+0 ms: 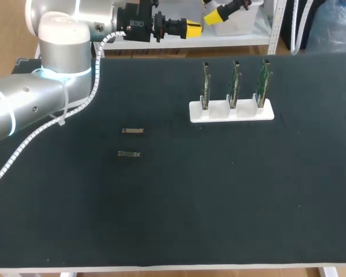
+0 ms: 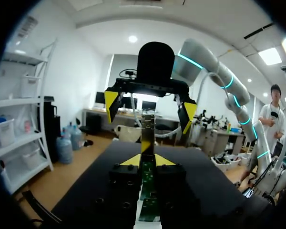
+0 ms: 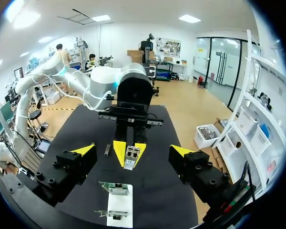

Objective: Pick up the optical module with the left hand, and insert it into the network port with the right hand.

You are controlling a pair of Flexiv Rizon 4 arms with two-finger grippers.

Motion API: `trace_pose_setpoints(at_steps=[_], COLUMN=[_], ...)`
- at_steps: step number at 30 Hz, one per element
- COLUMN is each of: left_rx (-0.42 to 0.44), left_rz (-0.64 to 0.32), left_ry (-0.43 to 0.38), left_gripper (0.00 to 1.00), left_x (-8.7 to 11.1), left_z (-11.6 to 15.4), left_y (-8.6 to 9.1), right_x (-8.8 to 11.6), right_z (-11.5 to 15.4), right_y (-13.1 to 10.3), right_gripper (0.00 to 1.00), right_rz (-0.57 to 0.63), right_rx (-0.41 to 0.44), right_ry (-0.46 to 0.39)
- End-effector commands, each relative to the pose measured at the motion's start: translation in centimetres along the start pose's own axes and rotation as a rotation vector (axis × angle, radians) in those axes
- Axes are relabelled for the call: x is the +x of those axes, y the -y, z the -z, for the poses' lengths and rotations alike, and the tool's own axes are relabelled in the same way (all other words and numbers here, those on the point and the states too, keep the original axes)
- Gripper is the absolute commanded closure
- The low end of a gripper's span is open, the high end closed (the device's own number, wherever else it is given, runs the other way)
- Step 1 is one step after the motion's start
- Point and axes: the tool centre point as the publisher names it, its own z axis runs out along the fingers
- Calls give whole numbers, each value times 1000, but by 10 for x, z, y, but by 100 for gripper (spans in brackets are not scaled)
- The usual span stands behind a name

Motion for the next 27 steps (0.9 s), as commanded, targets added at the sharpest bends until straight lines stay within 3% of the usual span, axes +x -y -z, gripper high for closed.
trace_pose_setpoints(at_steps=[1, 27], left_rx=[-7, -7], left_rz=[0, 0], left_ry=[-1, -1], left_gripper=[100, 100], left_x=[0, 0], left_z=[1, 1], left_y=[3, 3], right_x=[-1, -2], right_z=[-1, -7], right_y=[12, 11], right_gripper=[0, 0], right_rz=[-2, 21], right_rx=[-432, -513], right_ry=[-4, -18])
